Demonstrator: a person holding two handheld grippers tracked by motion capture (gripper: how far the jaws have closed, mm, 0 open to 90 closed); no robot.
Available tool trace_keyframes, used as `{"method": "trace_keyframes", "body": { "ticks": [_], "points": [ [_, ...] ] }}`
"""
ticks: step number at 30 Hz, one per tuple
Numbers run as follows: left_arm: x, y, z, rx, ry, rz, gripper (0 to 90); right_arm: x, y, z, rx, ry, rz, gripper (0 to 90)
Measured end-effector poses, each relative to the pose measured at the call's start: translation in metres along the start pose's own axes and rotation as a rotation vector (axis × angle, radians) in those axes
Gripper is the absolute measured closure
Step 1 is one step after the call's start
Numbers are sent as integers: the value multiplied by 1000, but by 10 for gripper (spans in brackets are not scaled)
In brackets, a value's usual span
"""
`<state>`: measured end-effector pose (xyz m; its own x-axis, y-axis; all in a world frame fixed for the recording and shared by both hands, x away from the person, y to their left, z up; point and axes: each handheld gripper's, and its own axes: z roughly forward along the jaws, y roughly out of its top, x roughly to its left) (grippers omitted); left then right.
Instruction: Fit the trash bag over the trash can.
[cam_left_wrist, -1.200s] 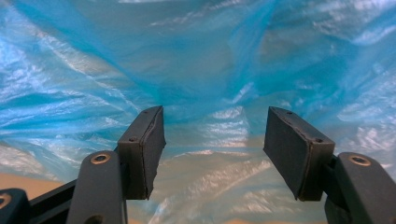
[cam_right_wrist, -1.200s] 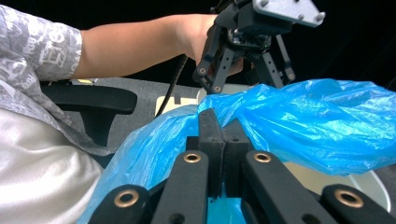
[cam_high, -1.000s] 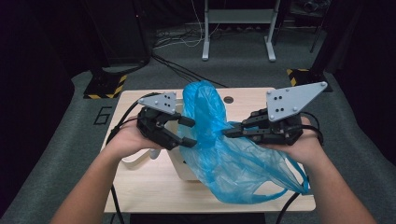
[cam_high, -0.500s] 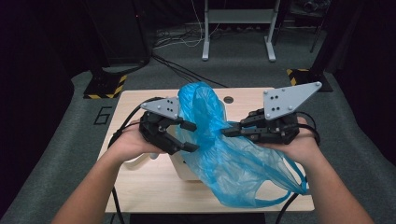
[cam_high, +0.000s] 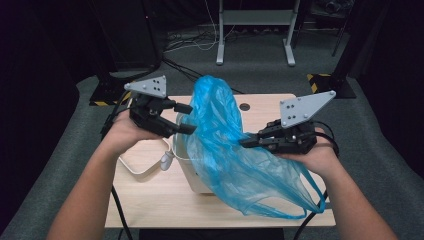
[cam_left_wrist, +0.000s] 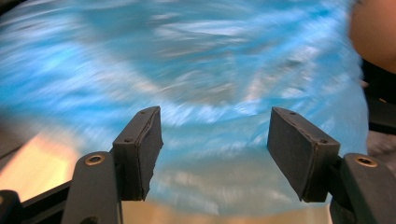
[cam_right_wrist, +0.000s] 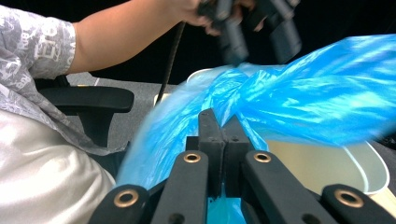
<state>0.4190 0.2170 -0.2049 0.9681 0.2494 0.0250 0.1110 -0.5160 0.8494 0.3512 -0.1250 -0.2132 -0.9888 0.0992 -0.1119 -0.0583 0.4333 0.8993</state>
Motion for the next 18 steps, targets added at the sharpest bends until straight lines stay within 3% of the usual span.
{"method": "trace_keyframes", "body": {
  "ticks": [4, 9, 12, 15, 18],
  "points": [
    [12, 5, -1, -24, 29, -23, 335, 2, 0, 1, 8, 6, -2, 897],
    [16, 15, 0, -25, 47, -19, 327, 6, 6, 0, 0, 18, -21, 897],
    [10, 22, -4, -32, 58, -7, 327, 11, 14, -4, -18, 28, -44, 897],
    [0, 30, -9, -14, 106, 43, 332, 19, 23, -9, -32, 37, -68, 897],
    [-7, 37, -13, -17, 95, 35, 379, 27, 29, -12, -36, 44, -91, 897]
  ]
}}
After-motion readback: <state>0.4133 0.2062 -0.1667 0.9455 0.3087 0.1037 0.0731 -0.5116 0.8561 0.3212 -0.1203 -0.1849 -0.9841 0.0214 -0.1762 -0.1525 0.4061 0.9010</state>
